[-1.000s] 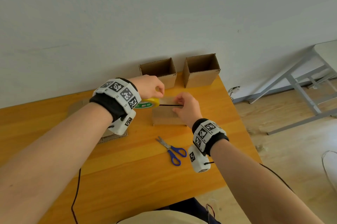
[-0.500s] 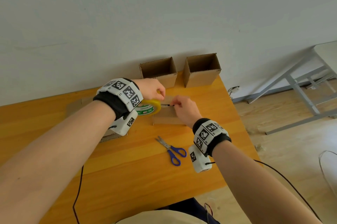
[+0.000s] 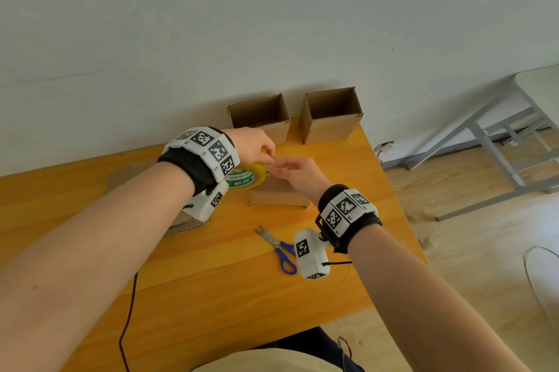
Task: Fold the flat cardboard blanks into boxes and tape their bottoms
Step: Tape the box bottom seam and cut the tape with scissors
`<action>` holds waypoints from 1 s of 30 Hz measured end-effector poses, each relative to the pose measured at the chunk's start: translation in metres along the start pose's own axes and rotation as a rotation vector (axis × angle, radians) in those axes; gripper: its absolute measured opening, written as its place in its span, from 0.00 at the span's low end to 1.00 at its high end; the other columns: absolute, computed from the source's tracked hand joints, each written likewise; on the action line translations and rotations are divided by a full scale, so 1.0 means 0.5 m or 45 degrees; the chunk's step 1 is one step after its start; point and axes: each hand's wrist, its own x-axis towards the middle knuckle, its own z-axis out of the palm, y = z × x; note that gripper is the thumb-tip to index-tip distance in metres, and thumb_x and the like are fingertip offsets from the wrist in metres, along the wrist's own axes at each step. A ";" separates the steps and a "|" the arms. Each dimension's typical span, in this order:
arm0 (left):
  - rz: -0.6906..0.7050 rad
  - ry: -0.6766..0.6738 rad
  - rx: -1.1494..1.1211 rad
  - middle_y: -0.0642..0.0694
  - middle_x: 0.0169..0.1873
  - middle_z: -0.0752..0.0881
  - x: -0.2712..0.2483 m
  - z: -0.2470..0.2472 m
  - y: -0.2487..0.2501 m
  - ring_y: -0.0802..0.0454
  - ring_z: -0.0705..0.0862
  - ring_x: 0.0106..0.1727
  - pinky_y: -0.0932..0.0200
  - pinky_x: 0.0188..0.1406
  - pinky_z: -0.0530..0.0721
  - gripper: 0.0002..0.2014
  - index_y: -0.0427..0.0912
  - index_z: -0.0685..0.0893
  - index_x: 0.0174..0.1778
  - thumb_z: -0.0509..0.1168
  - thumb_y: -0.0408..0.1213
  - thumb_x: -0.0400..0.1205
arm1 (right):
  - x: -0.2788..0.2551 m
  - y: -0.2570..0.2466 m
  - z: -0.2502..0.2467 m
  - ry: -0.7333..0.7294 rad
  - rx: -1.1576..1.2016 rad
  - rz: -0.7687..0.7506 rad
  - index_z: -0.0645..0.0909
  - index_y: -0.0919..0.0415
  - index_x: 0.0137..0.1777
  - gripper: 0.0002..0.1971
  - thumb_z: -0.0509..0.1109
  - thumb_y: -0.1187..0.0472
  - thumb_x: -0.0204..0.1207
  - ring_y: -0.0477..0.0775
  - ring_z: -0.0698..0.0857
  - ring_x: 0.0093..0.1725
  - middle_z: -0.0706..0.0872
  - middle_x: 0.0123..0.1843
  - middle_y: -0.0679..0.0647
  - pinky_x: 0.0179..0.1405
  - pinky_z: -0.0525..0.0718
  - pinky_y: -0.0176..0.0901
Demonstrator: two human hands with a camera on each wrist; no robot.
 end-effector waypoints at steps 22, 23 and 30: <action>-0.167 0.536 -0.201 0.44 0.50 0.84 -0.098 0.053 -0.063 0.47 0.83 0.46 0.53 0.41 0.84 0.25 0.46 0.74 0.67 0.71 0.33 0.74 | 0.006 0.023 -0.006 0.127 -0.062 -0.003 0.84 0.68 0.50 0.14 0.66 0.56 0.82 0.61 0.83 0.51 0.86 0.46 0.61 0.61 0.81 0.57; -0.201 0.613 -0.242 0.45 0.49 0.84 -0.101 0.068 -0.064 0.50 0.83 0.42 0.58 0.36 0.82 0.24 0.45 0.73 0.67 0.70 0.35 0.76 | 0.006 0.024 -0.006 0.132 -0.048 -0.006 0.84 0.68 0.50 0.13 0.66 0.56 0.81 0.60 0.82 0.51 0.86 0.45 0.60 0.62 0.81 0.58; -0.718 0.705 -1.101 0.37 0.43 0.89 -0.087 0.168 -0.062 0.42 0.89 0.42 0.45 0.47 0.88 0.25 0.35 0.82 0.50 0.67 0.57 0.77 | 0.002 0.036 -0.002 0.181 0.064 -0.011 0.85 0.63 0.47 0.09 0.67 0.57 0.81 0.58 0.83 0.50 0.87 0.45 0.58 0.63 0.81 0.60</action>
